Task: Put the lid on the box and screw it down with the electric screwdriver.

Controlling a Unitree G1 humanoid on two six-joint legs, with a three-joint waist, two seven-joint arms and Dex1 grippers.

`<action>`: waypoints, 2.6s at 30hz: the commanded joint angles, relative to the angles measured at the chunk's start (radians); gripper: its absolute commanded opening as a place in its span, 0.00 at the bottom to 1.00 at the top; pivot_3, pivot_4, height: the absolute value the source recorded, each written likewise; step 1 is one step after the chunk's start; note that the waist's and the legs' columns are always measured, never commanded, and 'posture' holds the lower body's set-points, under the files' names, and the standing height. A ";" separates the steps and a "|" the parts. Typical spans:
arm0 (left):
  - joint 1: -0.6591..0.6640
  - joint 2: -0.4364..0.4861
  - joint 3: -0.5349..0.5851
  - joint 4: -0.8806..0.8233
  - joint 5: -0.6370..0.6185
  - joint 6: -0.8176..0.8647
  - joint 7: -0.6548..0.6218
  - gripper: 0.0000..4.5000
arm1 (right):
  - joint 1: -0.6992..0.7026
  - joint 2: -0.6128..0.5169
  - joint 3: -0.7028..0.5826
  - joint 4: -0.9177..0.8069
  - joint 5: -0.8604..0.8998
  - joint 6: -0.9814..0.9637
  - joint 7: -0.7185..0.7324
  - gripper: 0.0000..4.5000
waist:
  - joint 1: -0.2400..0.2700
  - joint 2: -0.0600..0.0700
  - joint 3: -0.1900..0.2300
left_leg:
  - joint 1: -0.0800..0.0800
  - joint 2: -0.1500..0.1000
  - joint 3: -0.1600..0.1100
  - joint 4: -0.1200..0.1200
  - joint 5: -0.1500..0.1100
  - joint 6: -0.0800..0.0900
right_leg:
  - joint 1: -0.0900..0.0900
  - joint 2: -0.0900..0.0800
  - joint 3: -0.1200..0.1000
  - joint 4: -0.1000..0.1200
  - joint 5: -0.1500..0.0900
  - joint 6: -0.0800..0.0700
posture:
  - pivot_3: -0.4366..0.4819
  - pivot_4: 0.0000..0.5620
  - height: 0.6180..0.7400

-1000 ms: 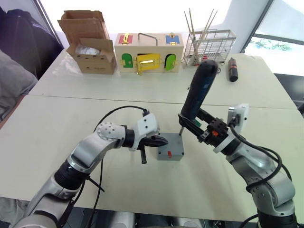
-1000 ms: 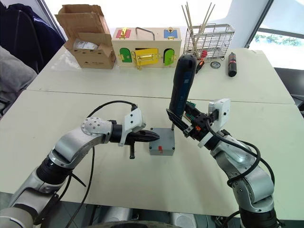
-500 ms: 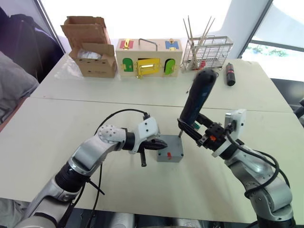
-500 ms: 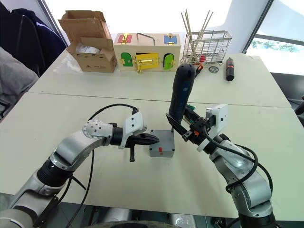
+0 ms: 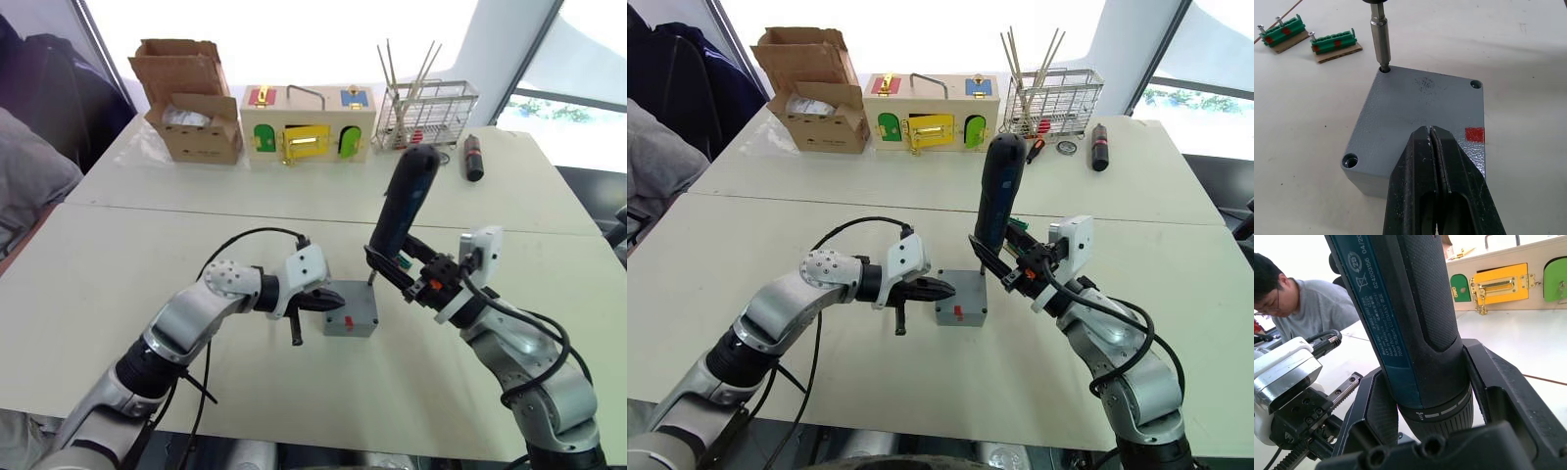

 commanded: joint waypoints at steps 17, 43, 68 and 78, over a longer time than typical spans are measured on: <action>0.010 -0.007 -0.028 0.020 0.035 0.006 0.000 0.00 | 0.053 -0.030 0.089 0.117 -0.051 0.110 0.015 0.39 | 0.001 0.000 -0.008 | 0.000 0.000 0.000 -0.002 0.000 0.000 | 0.001 -0.002 0.000 -0.003 0.000 -0.001 | 0.48 0.27 1.00; 0.017 -0.012 -0.028 0.027 0.039 -0.001 0.015 0.00 | 0.024 -0.025 0.048 0.105 -0.039 0.085 0.006 0.39 | 0.002 -0.002 -0.011 | 0.000 -0.001 0.000 -0.010 0.000 0.000 | 0.002 -0.007 -0.002 -0.013 -0.002 -0.005 | 0.48 0.27 1.00; -0.158 -0.122 0.237 0.016 -0.161 0.050 0.048 0.00 | -0.641 -0.473 -0.392 0.345 0.598 0.604 -0.016 0.39 | 0.007 0.011 0.041 | -0.031 -0.003 0.000 0.001 0.008 -0.004 | -0.027 -0.006 -0.005 0.000 0.004 -0.003 | 0.48 0.27 1.00; -0.176 0.013 0.108 -0.149 -0.199 0.093 -0.081 0.00 | -0.810 -1.002 0.083 0.782 0.385 0.973 0.444 0.39 | -0.001 0.017 0.047 | -0.039 -0.005 0.003 -0.005 0.012 -0.005 | -0.037 -0.007 -0.004 -0.003 0.006 0.001 | 0.48 0.27 1.00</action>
